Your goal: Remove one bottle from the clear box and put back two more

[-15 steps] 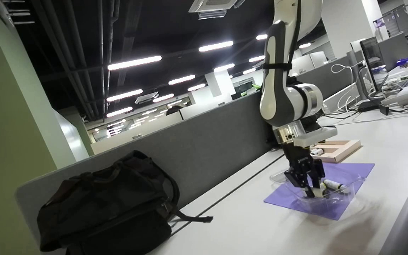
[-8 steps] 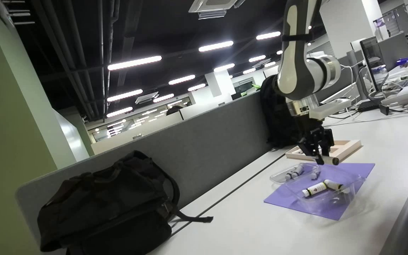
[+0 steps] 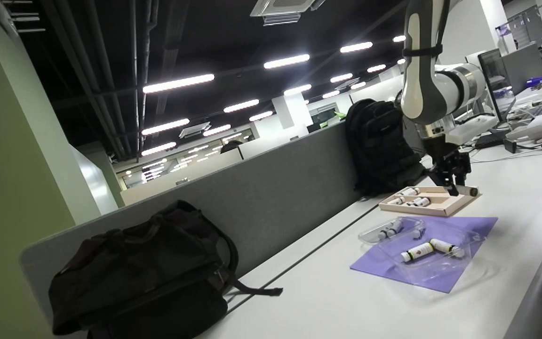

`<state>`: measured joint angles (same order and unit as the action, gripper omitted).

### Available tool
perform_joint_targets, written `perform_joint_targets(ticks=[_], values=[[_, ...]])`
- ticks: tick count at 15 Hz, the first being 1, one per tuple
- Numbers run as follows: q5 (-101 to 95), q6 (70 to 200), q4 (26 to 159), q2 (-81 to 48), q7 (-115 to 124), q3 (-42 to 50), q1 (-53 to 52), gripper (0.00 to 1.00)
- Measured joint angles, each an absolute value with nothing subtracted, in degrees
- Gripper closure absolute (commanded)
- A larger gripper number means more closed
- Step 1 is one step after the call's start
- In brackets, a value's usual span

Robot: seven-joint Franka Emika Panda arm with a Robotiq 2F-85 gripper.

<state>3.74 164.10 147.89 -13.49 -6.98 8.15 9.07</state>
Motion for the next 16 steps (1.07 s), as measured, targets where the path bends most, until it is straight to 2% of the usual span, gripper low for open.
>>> perform_joint_targets(ticks=[9, 10, 12, 16], values=[[1.2, 169.2, 141.0, -27.7, -10.4, 5.6, 8.9, 0.93], [0.9, 169.2, 140.3, -28.9, -10.4, 5.7, 8.5, 0.45], [0.7, 169.1, 139.4, -30.4, -10.3, 5.9, 8.0, 0.41], [0.6, 168.9, 139.1, -30.2, -10.3, 5.6, 7.8, 0.12]])
